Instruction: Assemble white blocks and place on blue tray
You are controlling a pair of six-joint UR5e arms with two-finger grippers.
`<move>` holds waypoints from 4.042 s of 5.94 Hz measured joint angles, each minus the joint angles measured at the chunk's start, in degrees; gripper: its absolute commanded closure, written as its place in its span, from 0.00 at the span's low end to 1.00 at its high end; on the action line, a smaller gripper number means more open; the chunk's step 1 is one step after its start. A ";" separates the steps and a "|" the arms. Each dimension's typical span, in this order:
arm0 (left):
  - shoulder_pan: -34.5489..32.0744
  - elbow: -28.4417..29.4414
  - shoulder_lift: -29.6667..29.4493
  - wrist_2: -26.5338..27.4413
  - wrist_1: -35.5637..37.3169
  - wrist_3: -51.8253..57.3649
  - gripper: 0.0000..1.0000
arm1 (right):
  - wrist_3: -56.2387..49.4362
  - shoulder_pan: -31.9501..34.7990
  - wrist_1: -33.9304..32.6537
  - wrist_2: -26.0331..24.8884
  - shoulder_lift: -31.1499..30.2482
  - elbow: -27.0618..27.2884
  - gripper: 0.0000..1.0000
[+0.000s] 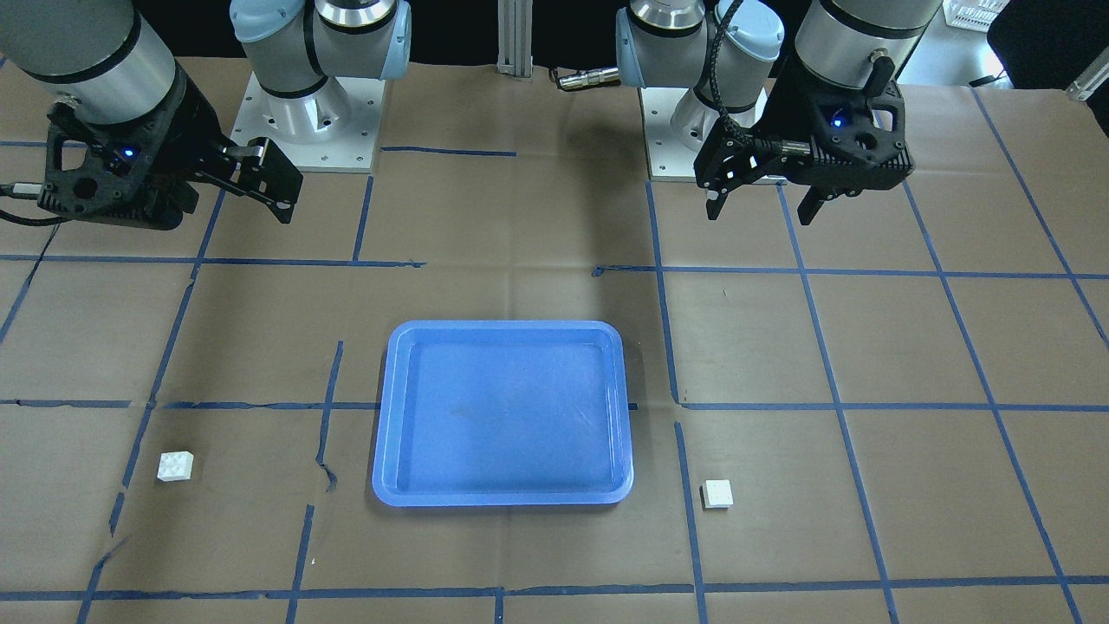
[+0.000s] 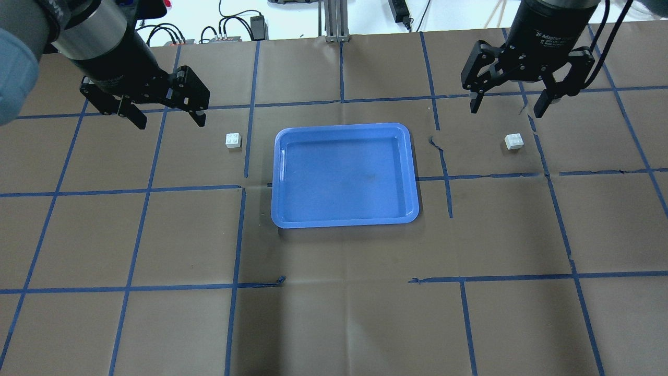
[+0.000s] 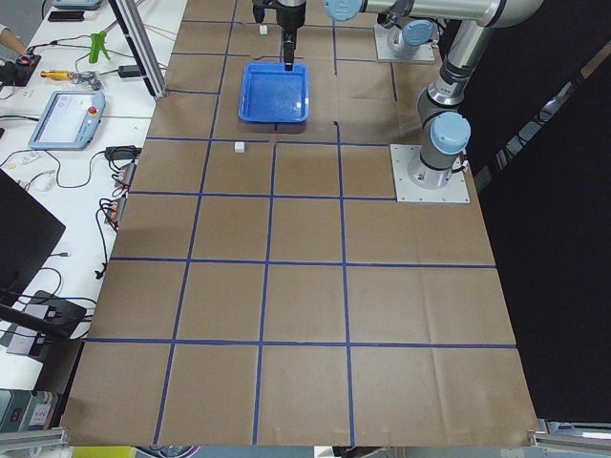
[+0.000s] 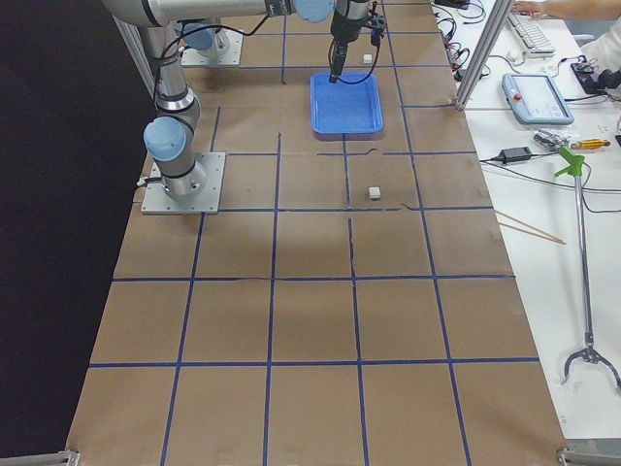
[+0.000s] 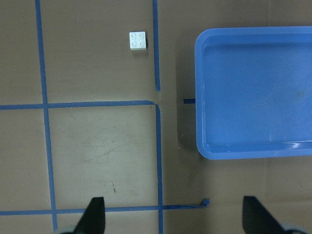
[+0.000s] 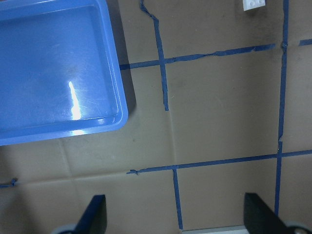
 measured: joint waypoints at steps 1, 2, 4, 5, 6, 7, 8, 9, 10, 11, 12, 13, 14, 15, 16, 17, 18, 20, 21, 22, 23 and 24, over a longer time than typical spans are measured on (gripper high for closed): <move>-0.02 0.00 -0.01 -0.02 0.01 0.00 0.01 | 0.03 0.00 0.01 0.00 0.00 0.03 0.00; -0.03 0.02 -0.01 0.00 0.03 0.00 0.01 | 0.01 -0.01 0.08 -0.03 0.00 0.04 0.00; 0.06 -0.30 0.08 0.05 0.01 0.00 0.01 | -0.02 0.02 0.28 -0.34 -0.04 -0.20 0.00; 0.13 -0.53 0.06 -0.14 0.08 0.06 0.01 | -0.31 0.01 0.38 -0.68 -0.10 -0.59 0.00; 0.35 -0.79 -0.23 -0.25 -0.01 0.16 0.01 | -2.80 -0.18 0.44 -0.72 -0.33 -0.88 0.00; 0.84 -1.36 -1.82 -0.03 -0.27 0.37 0.01 | -10.74 -0.43 0.42 -1.54 -0.57 -0.96 0.00; 1.36 -1.97 -5.07 0.12 -0.11 0.84 0.01 | -23.99 -0.95 0.18 -3.41 -0.52 -0.94 0.00; 1.84 -1.73 -9.40 0.24 1.81 2.08 0.01 | -36.60 -2.67 -0.54 -4.67 -0.25 -0.82 0.00; 2.55 -0.93 -13.68 0.24 4.84 3.37 0.01 | -48.80 -5.25 -2.08 -4.97 0.25 -0.62 0.00; 3.14 -0.61 -18.06 0.18 10.45 3.88 0.01 | -60.90 -7.58 -4.20 -4.99 1.18 -0.47 0.00; 3.35 -1.02 -22.64 0.21 18.73 3.92 0.01 | -72.92 -9.63 -6.04 -4.88 2.27 -0.42 0.00; 3.38 -1.58 -26.66 0.21 25.00 3.65 0.01 | -84.71 -11.95 -7.38 -4.61 3.28 -0.40 0.00; 3.36 -2.06 -29.92 0.19 28.08 3.29 0.01 | -96.26 -14.71 -9.08 -3.73 4.60 -0.37 0.00; 3.35 -2.44 -32.49 0.25 30.84 3.17 0.01 | -106.43 -17.78 -10.53 -0.98 6.19 -0.35 0.00; 3.35 -2.57 -35.06 0.30 34.45 3.16 0.02 | -115.41 -21.13 -11.07 3.30 8.24 -0.35 0.00; 3.34 -2.62 -36.96 0.29 37.05 3.19 0.29 | -123.39 -24.17 -11.28 7.97 10.83 -0.33 0.00; 3.34 -2.63 -37.64 0.26 38.16 3.29 0.76 | -130.04 -26.67 -11.42 11.96 14.00 -0.32 0.00; 3.34 -2.46 -36.91 0.05 38.59 4.61 1.00 | -135.55 -28.98 -12.04 19.74 19.77 -0.19 0.00; 3.34 -2.45 -36.55 -0.09 38.61 5.90 1.00 | -135.99 -29.20 -14.13 23.57 22.35 0.55 0.00; 3.34 -2.45 -35.95 -0.17 38.43 7.47 1.00 | -135.97 -29.25 -16.79 26.53 24.82 2.23 0.00; 3.09 -2.49 -34.27 -0.22 36.97 10.27 1.00 | -135.97 -29.27 -19.61 28.40 26.70 4.42 0.00; 2.05 -2.58 -31.97 -0.36 34.30 13.55 1.00 | -136.14 -29.28 -22.17 29.56 28.09 6.13 0.00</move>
